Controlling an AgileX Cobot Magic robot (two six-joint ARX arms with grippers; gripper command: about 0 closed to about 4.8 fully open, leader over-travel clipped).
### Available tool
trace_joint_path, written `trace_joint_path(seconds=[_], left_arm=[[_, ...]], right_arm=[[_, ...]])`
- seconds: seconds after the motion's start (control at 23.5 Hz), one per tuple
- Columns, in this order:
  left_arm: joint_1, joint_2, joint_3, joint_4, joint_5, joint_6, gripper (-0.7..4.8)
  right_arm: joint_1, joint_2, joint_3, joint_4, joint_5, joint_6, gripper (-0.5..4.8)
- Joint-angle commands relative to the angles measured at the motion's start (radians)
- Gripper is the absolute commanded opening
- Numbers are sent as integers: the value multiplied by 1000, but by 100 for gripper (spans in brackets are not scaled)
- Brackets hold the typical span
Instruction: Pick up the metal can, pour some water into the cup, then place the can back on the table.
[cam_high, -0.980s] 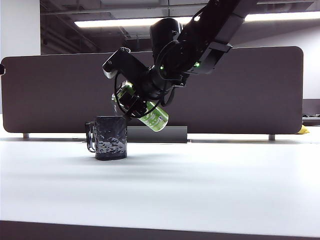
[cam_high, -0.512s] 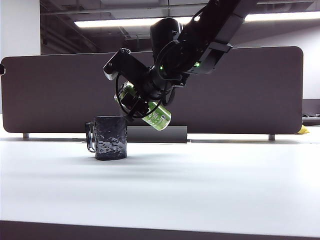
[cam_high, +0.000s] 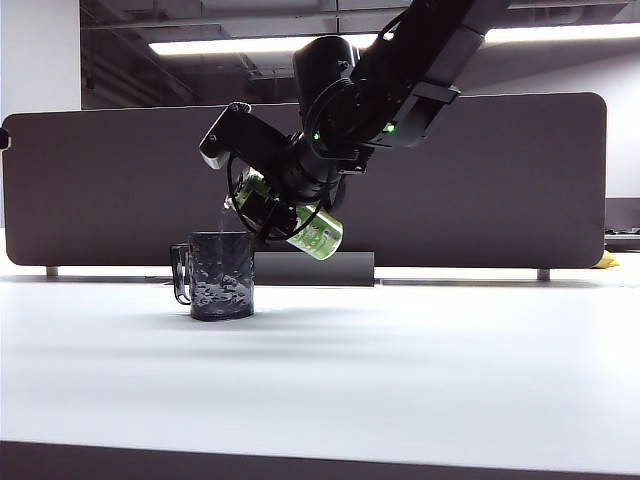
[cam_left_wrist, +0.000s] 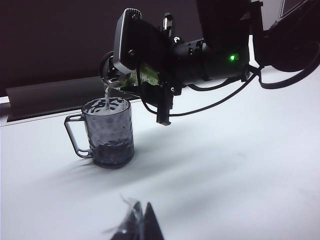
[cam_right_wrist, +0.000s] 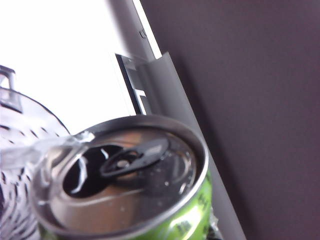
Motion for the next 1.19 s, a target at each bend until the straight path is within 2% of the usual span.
trace_joint_path(seconds=[0.04, 1.19], left_arm=[[1, 1, 1, 10, 1, -3, -5], [1, 1, 1, 10, 1, -3, -5]], right_arm=[[2, -11, 12, 51, 11, -17, 251], [20, -11, 12, 47, 64, -97, 251]])
